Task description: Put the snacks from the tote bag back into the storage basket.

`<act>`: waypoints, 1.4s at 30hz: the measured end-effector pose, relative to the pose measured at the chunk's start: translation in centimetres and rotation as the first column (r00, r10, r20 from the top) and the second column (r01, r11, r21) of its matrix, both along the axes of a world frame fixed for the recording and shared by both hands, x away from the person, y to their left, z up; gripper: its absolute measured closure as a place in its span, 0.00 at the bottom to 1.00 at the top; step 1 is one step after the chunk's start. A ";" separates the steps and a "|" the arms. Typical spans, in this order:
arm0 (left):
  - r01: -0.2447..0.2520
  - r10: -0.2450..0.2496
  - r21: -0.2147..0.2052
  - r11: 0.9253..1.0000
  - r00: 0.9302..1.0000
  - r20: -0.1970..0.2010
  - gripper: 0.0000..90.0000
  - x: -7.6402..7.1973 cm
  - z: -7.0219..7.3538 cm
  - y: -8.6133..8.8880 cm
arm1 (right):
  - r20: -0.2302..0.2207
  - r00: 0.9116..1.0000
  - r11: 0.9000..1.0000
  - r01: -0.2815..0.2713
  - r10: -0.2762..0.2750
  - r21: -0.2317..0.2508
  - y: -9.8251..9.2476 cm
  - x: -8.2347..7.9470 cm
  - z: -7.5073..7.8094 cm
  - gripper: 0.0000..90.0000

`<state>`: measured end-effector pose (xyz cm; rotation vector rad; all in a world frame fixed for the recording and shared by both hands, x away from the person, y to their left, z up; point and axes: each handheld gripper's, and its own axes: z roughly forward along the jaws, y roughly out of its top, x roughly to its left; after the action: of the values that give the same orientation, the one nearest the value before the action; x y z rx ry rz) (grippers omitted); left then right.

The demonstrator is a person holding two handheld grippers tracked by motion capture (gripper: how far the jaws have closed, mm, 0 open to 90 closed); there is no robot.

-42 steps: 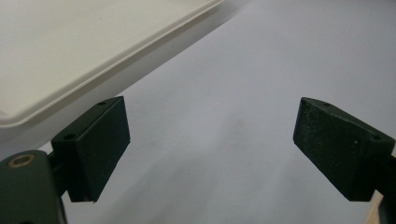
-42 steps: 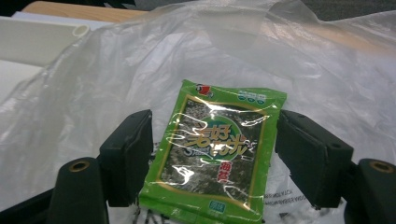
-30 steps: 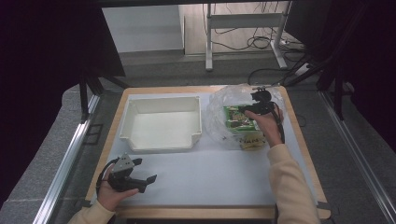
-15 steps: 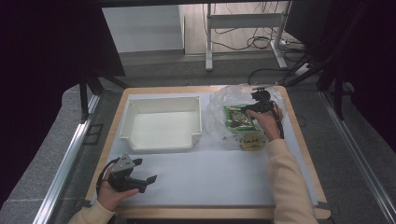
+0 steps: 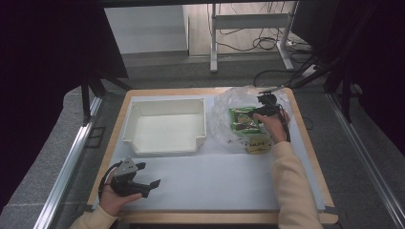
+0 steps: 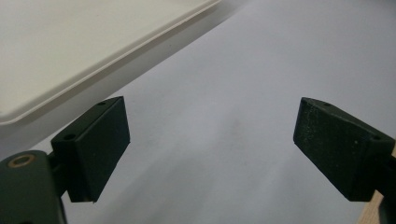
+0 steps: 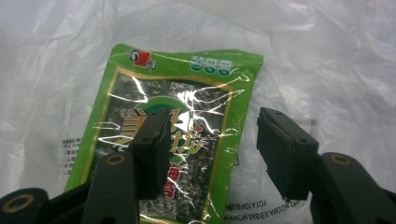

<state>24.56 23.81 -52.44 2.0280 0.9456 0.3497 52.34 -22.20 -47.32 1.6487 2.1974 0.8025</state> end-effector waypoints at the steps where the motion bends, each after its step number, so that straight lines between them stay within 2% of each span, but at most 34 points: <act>1: 0.000 0.000 0.000 1.000 1.000 0.000 0.12 0.0 0.0 0.0 | 0.000 1.000 1.000 0.000 0.000 0.000 0.0 0.0 0.0 0.51; 6: 0.002 -0.002 0.000 1.000 1.000 0.001 0.12 -0.1 0.0 0.0 | -0.030 0.999 1.000 0.018 -0.019 -0.014 -0.3 0.2 -0.4 0.57; 8: 0.003 -0.003 -0.002 1.000 1.000 0.000 0.12 -0.1 0.0 0.0 | -0.065 0.998 1.000 0.013 -0.015 -0.027 -0.6 0.5 -0.6 0.60; 15: 0.009 -0.009 0.006 1.000 1.000 -0.006 0.12 0.0 0.0 -0.1 | -0.089 0.996 0.999 0.007 -0.010 -0.038 -0.6 0.6 -1.0 0.65; 19: 0.028 -0.028 0.002 1.000 1.000 -0.006 0.12 -0.1 0.0 -0.2 | -0.124 0.992 0.998 0.005 -0.012 -0.059 -0.3 0.9 -1.5 0.72; 21: 0.029 -0.029 0.003 1.000 1.000 -0.007 0.12 -0.1 0.0 -0.2 | -0.127 0.992 0.998 0.013 -0.021 -0.069 0.1 0.8 -1.6 0.79; 24: 0.029 -0.029 0.002 1.000 1.000 -0.006 0.12 -0.1 0.0 -0.1 | -0.127 0.991 0.995 0.023 -0.036 -0.097 0.9 0.7 -1.6 0.83; 26: 0.028 -0.028 0.001 1.000 1.000 -0.005 0.12 -0.1 0.0 -0.1 | -0.130 0.991 0.995 0.032 -0.045 -0.098 1.0 0.7 -1.6 0.84; 30: 0.030 -0.030 0.002 1.000 1.000 -0.006 0.12 -0.1 0.0 -0.1 | -0.148 0.986 0.995 0.067 -0.077 -0.070 1.0 0.7 -1.7 0.90; 38: 0.028 -0.028 0.000 1.000 1.000 -0.004 0.12 -0.1 0.0 -0.1 | -0.140 0.987 0.994 0.069 -0.081 -0.088 1.2 0.6 -1.6 0.96; 42: 0.026 -0.026 -0.002 1.000 1.000 -0.004 0.12 -0.1 0.0 -0.1 | -0.140 0.986 0.993 0.080 -0.091 -0.081 1.1 0.6 -1.4 0.97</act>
<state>24.44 23.74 -52.45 2.0378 0.9202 0.3307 52.93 -21.07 -48.73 1.8007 2.2035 0.5885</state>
